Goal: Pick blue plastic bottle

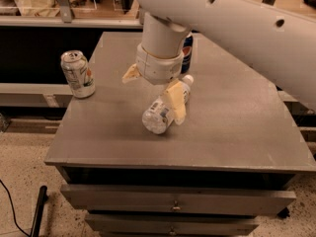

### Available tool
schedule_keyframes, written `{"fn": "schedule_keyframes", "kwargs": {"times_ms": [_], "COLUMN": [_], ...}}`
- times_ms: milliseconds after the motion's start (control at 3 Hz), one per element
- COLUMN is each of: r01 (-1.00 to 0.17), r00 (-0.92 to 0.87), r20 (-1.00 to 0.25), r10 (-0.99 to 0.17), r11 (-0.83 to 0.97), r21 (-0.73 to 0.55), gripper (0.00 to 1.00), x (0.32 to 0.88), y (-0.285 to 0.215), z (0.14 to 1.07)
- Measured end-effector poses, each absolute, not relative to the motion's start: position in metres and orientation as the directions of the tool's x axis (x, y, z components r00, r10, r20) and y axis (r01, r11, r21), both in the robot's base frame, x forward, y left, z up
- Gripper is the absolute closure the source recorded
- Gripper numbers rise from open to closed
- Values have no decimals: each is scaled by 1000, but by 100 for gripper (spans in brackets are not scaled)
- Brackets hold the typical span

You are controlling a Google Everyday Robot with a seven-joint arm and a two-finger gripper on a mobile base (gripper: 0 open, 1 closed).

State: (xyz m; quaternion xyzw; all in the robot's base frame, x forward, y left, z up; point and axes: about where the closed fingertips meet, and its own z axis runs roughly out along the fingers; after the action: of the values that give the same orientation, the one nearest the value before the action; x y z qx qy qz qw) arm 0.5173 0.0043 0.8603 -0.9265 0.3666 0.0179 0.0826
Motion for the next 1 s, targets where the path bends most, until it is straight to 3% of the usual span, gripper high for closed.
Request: {"fn": "schedule_keyframes", "kwargs": {"times_ms": [333, 667, 1000], "r01": [-705, -704, -703], "r00": [708, 709, 710], "r20": [-87, -86, -85], "r10": [-701, -700, -699], "r11": [-695, -696, -696], "r21": [-140, -144, -146], "gripper": [0, 16, 39], "x": [528, 528, 528], "y": [-6, -5, -4], "z": [845, 845, 845]}}
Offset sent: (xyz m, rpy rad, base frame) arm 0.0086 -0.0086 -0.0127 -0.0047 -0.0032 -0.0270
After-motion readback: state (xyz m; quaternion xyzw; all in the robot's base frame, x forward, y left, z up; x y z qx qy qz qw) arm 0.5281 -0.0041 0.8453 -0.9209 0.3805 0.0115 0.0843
